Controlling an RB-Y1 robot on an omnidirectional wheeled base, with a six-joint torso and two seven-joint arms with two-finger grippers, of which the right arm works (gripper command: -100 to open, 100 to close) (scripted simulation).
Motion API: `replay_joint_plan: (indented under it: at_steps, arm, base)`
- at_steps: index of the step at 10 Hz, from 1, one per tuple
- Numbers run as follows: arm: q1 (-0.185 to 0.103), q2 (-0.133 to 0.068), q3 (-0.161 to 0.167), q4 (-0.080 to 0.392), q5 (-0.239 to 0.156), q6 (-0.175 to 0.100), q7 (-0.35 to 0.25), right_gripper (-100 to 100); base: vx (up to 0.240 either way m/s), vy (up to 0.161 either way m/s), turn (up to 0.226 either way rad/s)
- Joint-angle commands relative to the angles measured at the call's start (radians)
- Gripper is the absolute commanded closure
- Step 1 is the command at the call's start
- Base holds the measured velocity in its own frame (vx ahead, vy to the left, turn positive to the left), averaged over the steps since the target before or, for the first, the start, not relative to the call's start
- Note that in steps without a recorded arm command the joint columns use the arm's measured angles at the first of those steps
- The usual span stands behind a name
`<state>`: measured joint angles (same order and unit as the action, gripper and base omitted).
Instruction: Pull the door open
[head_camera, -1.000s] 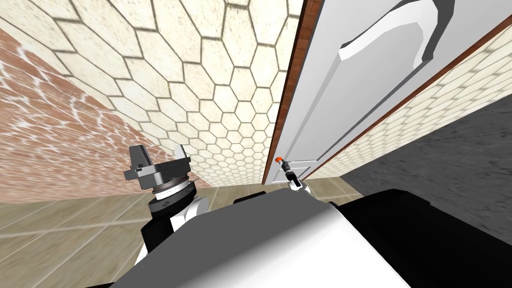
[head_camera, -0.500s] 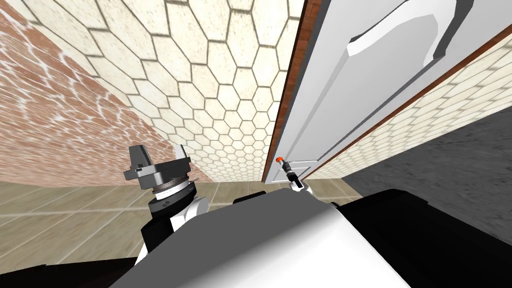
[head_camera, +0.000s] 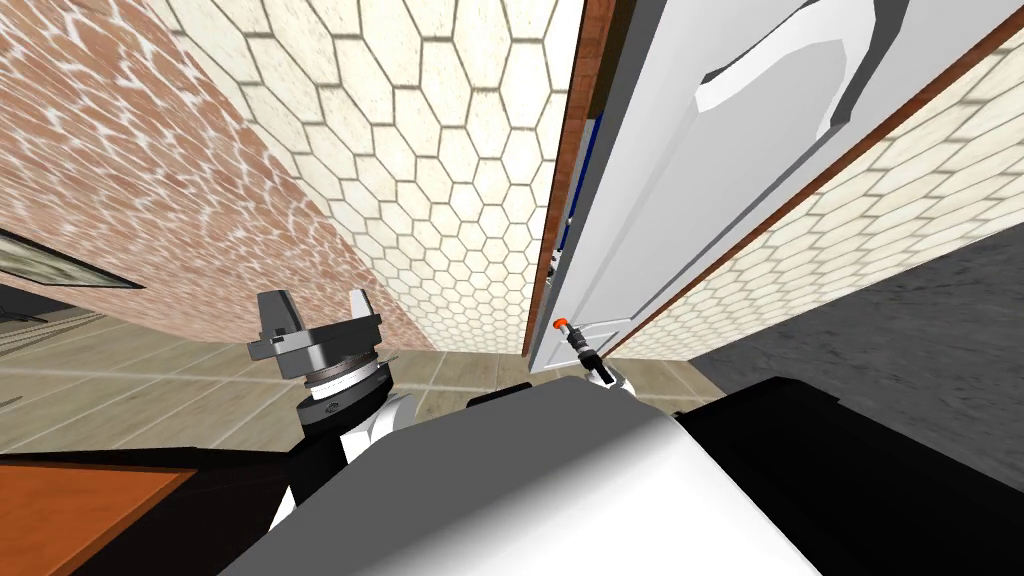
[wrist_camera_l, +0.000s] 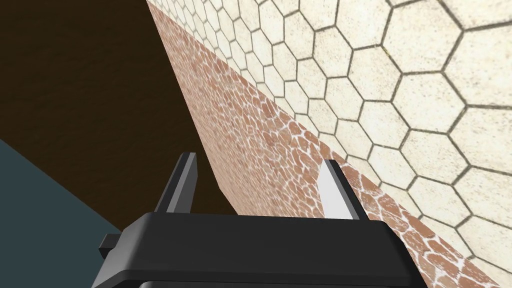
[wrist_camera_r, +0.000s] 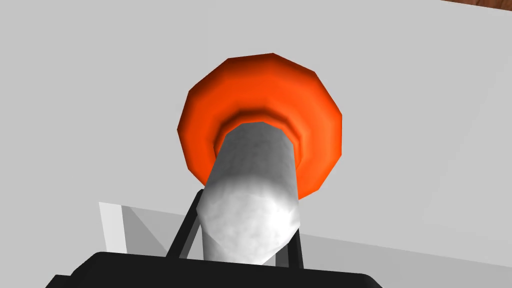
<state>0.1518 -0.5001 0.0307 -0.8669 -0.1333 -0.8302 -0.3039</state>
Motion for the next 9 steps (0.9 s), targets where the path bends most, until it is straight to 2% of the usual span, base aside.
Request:
replay_joint_plan:
  at_steps: [1,2,3,9]
  arm:
    - [0.015,-0.014,0.011,-0.006,0.003,-0.021,-0.014,100]
    - [0.009,-0.007,0.007,-0.003,0.002,-0.012,-0.008,100]
    - [0.025,-0.018,0.017,0.004,0.003,-0.038,-0.021,100]
    - [0.075,-0.067,0.048,0.024,0.006,-0.137,-0.064,100]
  base:
    - [-0.221,-0.057,0.102]
    - [-0.099,-0.025,0.018]
    - [-0.156,-0.046,0.138]
    - [-0.205,-0.082,0.164]
